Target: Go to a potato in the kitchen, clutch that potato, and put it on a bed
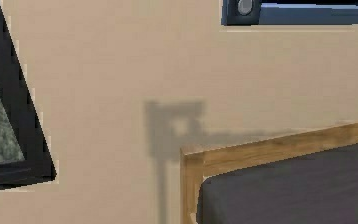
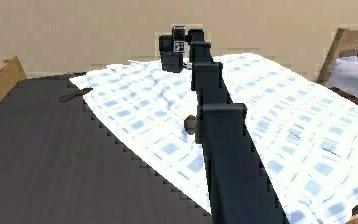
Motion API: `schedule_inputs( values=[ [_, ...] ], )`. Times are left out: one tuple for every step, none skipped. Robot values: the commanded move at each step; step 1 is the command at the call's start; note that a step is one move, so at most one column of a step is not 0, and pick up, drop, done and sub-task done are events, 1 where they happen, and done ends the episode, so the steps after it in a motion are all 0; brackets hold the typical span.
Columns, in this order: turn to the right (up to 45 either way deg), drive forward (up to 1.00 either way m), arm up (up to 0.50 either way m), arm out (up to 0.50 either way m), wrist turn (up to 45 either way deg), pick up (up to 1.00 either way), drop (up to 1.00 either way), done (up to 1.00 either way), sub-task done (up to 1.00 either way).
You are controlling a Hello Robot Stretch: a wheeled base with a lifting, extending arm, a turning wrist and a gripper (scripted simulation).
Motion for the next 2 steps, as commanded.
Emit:
schedule_inputs(
  values=[
    [0.0,0.00,0.00,-0.08,0.0,0.00,0.00,0.00,0.00],
    [0.0,0.00,0.00,0.00,0.0,0.00,0.00,1.00,0.00]
  ],
)
